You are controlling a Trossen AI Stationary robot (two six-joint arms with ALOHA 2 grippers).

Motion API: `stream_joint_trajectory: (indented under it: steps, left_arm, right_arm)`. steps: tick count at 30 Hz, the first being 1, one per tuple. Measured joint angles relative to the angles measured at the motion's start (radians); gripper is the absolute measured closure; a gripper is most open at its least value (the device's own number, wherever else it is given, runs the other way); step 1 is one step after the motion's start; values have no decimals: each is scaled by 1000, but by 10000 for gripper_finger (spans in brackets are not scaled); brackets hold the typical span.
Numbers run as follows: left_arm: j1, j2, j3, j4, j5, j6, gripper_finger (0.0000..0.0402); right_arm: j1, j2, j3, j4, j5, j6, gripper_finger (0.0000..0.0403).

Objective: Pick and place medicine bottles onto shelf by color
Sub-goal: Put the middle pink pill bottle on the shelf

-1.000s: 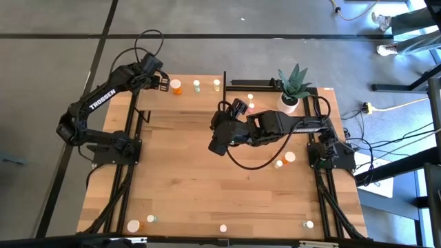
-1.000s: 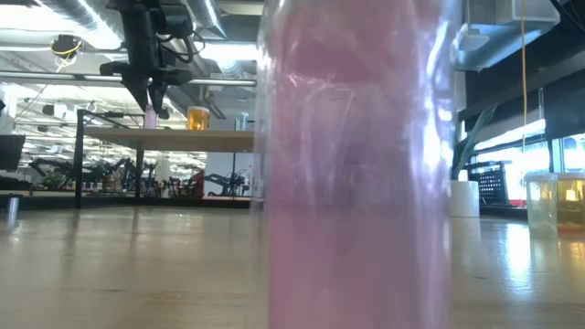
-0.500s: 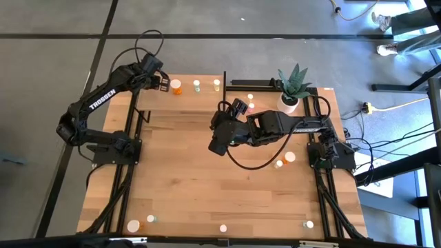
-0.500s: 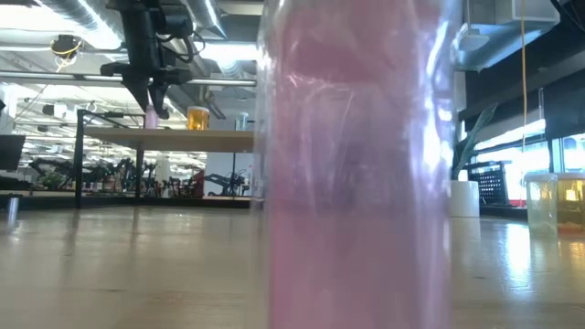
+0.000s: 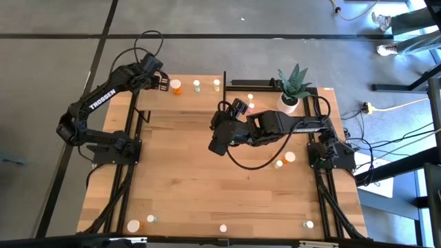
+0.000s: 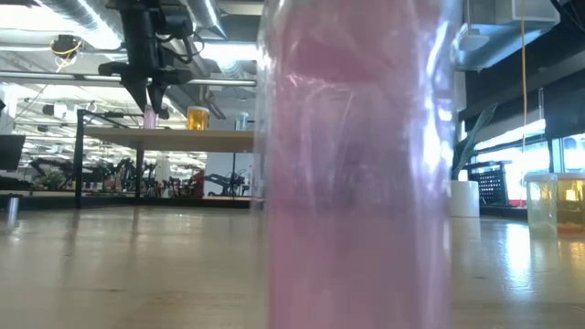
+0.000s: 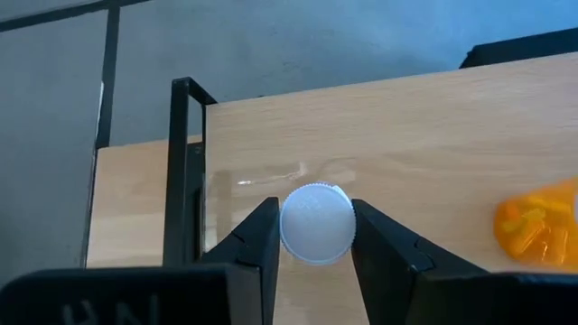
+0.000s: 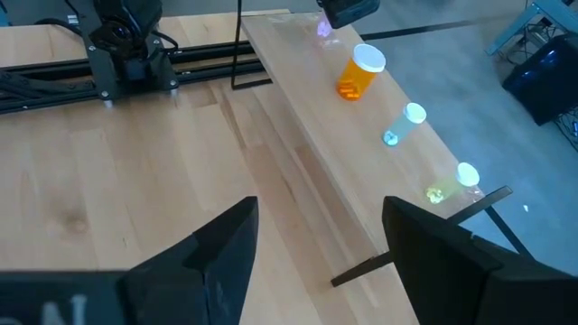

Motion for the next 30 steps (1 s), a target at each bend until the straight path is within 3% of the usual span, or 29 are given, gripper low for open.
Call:
stream_joint_trajectory:
  steps: [19,30]
  left_arm:
    - [0,-5,-54,56,-8,-63,298]
    - [0,-5,-54,54,-9,-80,259]
  right_arm:
    - [0,0,0,0,-1,0,166]
    - [0,0,0,0,-1,0,166]
